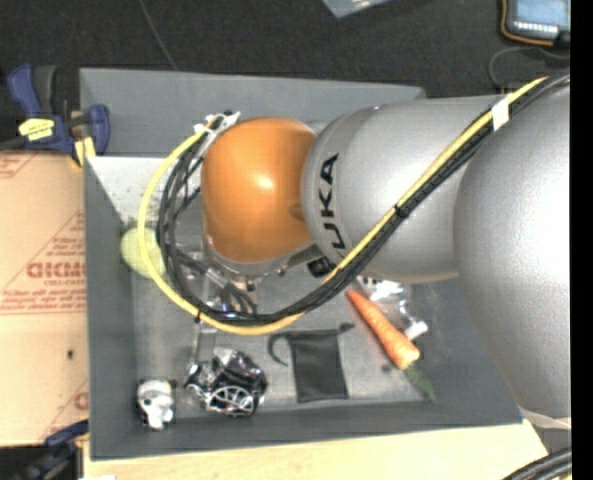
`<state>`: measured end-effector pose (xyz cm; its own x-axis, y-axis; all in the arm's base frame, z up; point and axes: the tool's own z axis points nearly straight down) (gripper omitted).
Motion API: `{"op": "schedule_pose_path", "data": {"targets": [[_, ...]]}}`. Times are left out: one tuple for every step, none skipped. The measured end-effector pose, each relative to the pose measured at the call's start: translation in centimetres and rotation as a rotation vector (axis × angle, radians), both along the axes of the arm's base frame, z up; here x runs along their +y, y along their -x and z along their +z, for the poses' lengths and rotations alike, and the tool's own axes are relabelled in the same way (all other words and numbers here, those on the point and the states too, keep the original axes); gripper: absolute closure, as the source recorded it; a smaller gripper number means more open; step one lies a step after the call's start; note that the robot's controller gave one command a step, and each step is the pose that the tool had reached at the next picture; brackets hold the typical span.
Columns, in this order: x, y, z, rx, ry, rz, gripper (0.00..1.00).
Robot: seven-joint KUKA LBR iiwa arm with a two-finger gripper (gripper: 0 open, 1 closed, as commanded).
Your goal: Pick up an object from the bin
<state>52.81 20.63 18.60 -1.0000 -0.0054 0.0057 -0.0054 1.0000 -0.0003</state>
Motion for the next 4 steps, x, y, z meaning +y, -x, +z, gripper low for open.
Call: {"op": "schedule_pose_path", "data": {"targets": [[-0.1, -0.2, 0.5, -0.007, -0.002, -0.004, 0.00], [-0.3, -0.6, -0.8, -0.015, -0.005, -0.041, 0.00], [-3.2, 0.5, -4.5, -0.008, -0.003, -0.038, 0.00], [-4.4, 1.9, -6.9, -0.011, -0.001, 0.155, 0.00]]}}
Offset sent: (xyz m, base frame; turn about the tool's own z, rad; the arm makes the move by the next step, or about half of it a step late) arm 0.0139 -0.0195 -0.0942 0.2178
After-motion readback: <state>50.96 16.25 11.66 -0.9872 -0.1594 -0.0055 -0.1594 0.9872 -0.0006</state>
